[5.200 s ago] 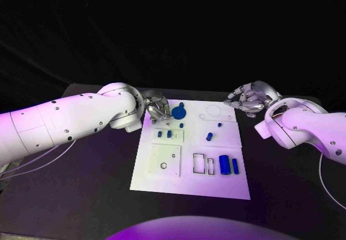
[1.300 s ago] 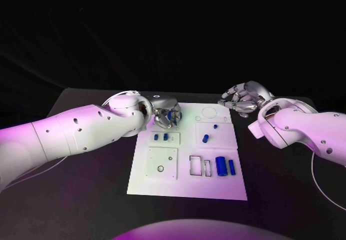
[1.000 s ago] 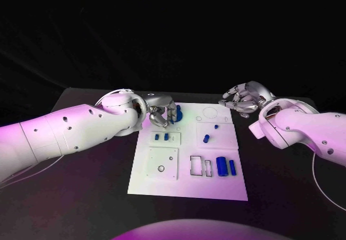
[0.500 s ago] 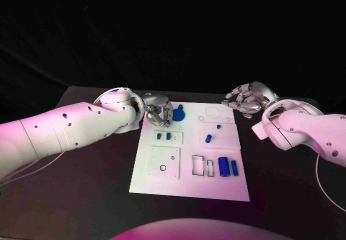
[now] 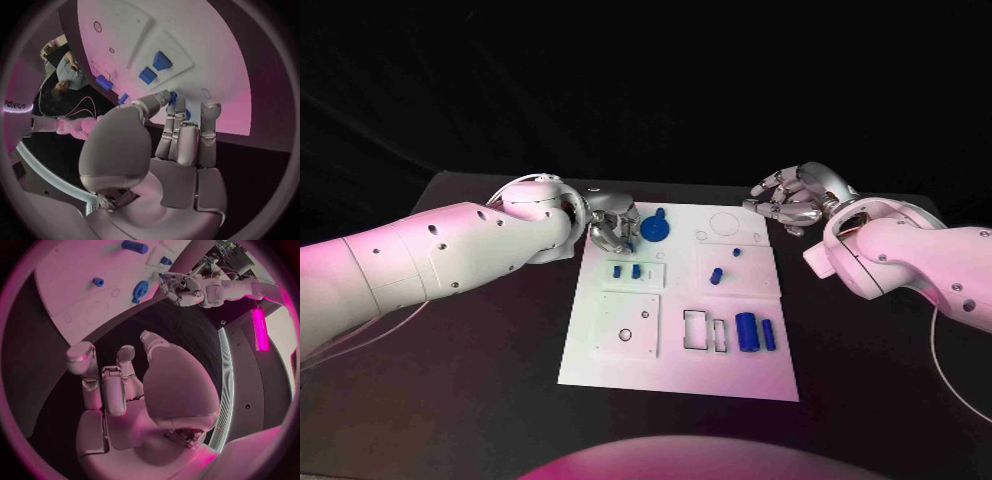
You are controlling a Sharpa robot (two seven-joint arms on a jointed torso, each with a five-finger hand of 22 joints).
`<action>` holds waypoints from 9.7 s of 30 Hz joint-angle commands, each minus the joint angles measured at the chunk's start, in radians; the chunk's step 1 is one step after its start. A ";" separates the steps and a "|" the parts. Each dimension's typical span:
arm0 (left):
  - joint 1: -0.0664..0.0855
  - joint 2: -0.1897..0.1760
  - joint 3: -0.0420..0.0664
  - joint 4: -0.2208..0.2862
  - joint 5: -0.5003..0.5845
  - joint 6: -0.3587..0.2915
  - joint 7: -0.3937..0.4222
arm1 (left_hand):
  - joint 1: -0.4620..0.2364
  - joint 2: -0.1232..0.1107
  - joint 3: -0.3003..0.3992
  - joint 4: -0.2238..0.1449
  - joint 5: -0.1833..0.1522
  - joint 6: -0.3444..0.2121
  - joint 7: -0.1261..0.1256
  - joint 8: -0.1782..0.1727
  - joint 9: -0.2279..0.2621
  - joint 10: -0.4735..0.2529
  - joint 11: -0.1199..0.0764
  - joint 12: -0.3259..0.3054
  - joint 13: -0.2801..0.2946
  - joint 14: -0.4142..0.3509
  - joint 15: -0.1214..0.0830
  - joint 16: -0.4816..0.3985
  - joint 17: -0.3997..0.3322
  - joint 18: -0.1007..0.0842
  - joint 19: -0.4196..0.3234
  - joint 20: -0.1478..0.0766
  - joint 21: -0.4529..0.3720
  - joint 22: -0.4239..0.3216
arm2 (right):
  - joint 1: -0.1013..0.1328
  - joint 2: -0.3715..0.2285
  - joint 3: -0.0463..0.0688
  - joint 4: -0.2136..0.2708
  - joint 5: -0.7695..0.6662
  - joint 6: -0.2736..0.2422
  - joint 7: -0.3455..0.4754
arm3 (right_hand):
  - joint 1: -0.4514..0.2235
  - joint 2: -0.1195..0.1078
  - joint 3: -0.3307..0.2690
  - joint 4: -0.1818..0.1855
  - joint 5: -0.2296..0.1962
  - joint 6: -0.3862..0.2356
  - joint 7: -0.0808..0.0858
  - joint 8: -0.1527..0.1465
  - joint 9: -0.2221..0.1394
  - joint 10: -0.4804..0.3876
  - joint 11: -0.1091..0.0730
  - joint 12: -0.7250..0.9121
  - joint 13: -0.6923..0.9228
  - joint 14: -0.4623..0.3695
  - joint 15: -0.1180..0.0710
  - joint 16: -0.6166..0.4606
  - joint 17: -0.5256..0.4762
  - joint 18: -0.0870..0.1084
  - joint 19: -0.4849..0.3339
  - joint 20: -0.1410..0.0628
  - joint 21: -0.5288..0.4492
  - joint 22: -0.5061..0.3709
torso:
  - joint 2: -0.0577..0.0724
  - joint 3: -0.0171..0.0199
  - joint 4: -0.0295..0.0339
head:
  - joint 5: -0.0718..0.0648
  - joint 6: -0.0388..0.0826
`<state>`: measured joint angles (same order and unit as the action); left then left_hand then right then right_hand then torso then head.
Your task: Assemble the parts on the task board
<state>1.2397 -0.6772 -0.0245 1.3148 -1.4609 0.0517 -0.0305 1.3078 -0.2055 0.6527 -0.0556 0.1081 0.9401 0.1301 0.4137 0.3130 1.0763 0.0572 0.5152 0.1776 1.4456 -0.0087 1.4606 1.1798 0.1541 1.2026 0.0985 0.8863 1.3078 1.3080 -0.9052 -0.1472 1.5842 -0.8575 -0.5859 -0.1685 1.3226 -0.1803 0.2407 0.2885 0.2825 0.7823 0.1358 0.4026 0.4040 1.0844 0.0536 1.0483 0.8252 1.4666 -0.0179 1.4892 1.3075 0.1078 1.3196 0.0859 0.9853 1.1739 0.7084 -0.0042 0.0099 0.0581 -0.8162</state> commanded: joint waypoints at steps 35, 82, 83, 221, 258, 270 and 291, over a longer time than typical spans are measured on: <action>-0.003 0.039 -0.008 -0.031 -0.069 0.063 -0.037 | -0.010 0.002 -0.016 0.008 -0.018 -0.002 -0.003 -0.013 0.007 0.023 -0.004 -0.002 0.006 0.010 -0.002 0.007 0.020 -0.014 0.007 0.001 0.000 0.041 | -0.001 0.003 0.000 0.000 -0.005 0.009 0.007 | -0.008 -0.004 0.009 0.002 0.005 -0.003 -0.001 0.006 -0.001 0.007 -0.001 0.001 -0.002 0.050 -0.001 -0.007 0.077 0.019 -0.003 0.002 -0.002 0.001 | -0.001 -0.0010 0.0008 | 0.000 0.000; -0.005 -0.077 0.010 0.021 0.215 -0.077 0.024 | 0.020 -0.025 -0.070 0.052 0.023 -0.078 0.024 -0.034 -0.010 -0.050 0.026 -0.031 0.053 -0.098 0.023 -0.073 -0.213 0.012 -0.067 0.021 -0.213 -0.005 | -0.003 -0.012 0.000 -0.018 -0.197 0.212 0.028 | 0.106 -0.091 0.232 -0.032 -0.055 0.096 0.008 -0.010 -0.049 -0.050 0.018 -0.597 -0.487 0.058 0.011 -0.017 0.065 0.003 0.048 0.007 0.065 0.070 | -0.001 0.0000 0.0000 | -0.012 0.011; -0.004 -0.089 0.013 0.027 0.276 -0.085 0.036 | 0.013 -0.032 -0.063 0.052 0.026 -0.080 0.027 -0.037 -0.012 -0.068 0.031 -0.037 0.052 -0.148 0.028 -0.117 -0.302 0.026 -0.116 0.024 -0.303 -0.033 | -0.003 -0.013 0.000 -0.017 -0.227 0.231 0.031 | 0.104 -0.095 0.241 -0.039 -0.064 0.105 0.009 -0.015 -0.050 -0.049 0.022 -0.629 -0.508 0.058 0.014 -0.017 0.064 0.001 0.052 0.010 0.074 0.077 | -0.001 0.0000 0.0004 | -0.018 0.011; -0.006 -0.225 0.012 0.184 1.341 -0.108 0.228 | -0.034 0.008 -0.088 0.056 0.108 -0.207 0.056 -0.003 -0.002 -0.114 0.056 -0.025 0.004 -0.344 0.046 -0.375 -0.686 0.026 -0.134 0.043 -0.468 -0.132 | -0.136 0.167 0.000 0.208 -0.893 0.202 -0.125 | 0.050 -0.043 0.458 -0.271 -0.135 0.310 -0.031 -0.039 0.014 0.204 -0.018 -0.896 -0.599 0.068 -0.019 0.008 0.087 -0.019 0.096 -0.019 0.192 0.183 | -0.001 -0.0050 0.0023 | 0.003 -0.002; -0.006 -0.211 0.011 0.207 1.346 -0.109 0.226 | -0.045 0.009 -0.095 0.062 0.112 -0.212 0.057 0.008 0.001 -0.114 0.056 -0.022 0.002 -0.343 0.048 -0.376 -0.688 0.026 -0.131 0.044 -0.474 -0.135 | -0.232 0.260 -0.005 0.122 -0.859 0.197 -0.087 | 0.048 -0.040 0.463 -0.275 -0.138 0.306 -0.029 -0.042 0.015 0.203 -0.016 -0.901 -0.598 0.068 -0.019 0.008 0.087 -0.018 0.093 -0.019 0.186 0.180 | -0.001 -0.0009 0.0006 | 0.034 -0.024; -0.006 -0.211 0.010 0.204 1.346 -0.101 0.221 | -0.047 0.009 -0.096 0.063 0.111 -0.214 0.057 0.009 0.002 -0.114 0.056 -0.022 0.002 -0.343 0.048 -0.376 -0.688 0.026 -0.131 0.044 -0.475 -0.136 | -0.233 0.269 -0.005 0.115 -0.859 0.216 -0.090 | 0.048 -0.040 0.464 -0.277 -0.139 0.305 -0.029 -0.043 0.016 0.202 -0.016 -0.902 -0.598 0.069 -0.018 0.009 0.088 -0.018 0.092 -0.019 0.183 0.179 | -0.001 -0.0008 0.0005 | 0.036 -0.027; -0.006 -0.212 0.010 0.205 1.347 -0.095 0.215 | -0.048 0.009 -0.097 0.064 0.111 -0.215 0.057 0.010 0.002 -0.115 0.056 -0.022 0.001 -0.343 0.048 -0.376 -0.689 0.026 -0.131 0.044 -0.476 -0.136 | -0.236 0.295 -0.009 0.100 -0.879 0.281 -0.099 | 0.019 -0.046 0.458 -0.286 -0.143 0.278 -0.019 -0.062 0.018 0.171 -0.003 -0.931 -0.599 0.063 -0.008 -0.001 0.067 -0.013 0.079 -0.012 0.154 0.166 | -0.001 -0.0015 0.0004 | 0.035 -0.032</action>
<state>1.2331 -0.8910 -0.0146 1.5181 -0.1206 -0.0603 0.1812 1.2670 -0.1963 0.5613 0.0085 0.2171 0.7309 0.1856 0.4176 0.3144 0.9634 0.1091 0.4871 0.1798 1.1024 0.0342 1.0881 0.4923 0.1699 1.0651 0.1430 0.4170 1.1723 1.0770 -0.6120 -0.1521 1.6819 -1.7285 -0.3430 -0.2737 1.3488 -0.2240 0.6983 0.0068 0.1413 1.0623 0.1175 0.3417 0.4224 1.2485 0.0672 0.1186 0.2285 1.4682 -0.0301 1.4911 1.3073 0.0998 1.4033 0.0770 1.1394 1.3074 0.7079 -0.0058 0.0110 0.0928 -0.8471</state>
